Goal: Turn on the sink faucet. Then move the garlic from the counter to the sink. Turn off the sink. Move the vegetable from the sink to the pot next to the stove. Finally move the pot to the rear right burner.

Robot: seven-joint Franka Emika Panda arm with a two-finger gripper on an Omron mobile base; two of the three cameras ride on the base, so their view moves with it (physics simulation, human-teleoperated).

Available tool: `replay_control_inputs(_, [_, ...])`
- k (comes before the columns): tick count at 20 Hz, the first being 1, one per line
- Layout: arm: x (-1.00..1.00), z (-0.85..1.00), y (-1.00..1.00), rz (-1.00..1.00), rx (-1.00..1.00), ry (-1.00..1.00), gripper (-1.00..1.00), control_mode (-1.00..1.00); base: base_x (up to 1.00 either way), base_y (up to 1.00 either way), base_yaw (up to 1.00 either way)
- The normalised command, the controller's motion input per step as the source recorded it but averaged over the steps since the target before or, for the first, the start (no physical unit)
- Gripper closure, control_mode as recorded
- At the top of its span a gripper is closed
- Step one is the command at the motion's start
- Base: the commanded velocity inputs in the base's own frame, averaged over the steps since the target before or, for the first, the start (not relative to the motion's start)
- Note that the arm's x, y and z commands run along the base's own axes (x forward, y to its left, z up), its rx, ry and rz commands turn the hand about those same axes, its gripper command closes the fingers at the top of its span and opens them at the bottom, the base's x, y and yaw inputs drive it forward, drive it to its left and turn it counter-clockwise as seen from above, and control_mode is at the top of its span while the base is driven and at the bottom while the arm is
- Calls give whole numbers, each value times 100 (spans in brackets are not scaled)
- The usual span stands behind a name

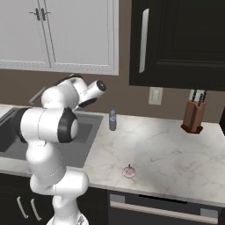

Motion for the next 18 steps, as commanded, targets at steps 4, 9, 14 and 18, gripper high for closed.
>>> replay_control_inputs(4, [32, 1, 42, 0, 0, 4, -100, -100, 0, 0, 0])
replay_control_inputs(9, [36, 0, 33, 0, 0, 5, -100, -100, 0, 0, 0])
replay_control_inputs(14, [35, 0, 22, 1, 0, 4, -100, -100, 0, 0, 0])
replay_control_inputs(18, [25, 0, 23, 1, 0, 3, -100, -100, 0, 0, 0])
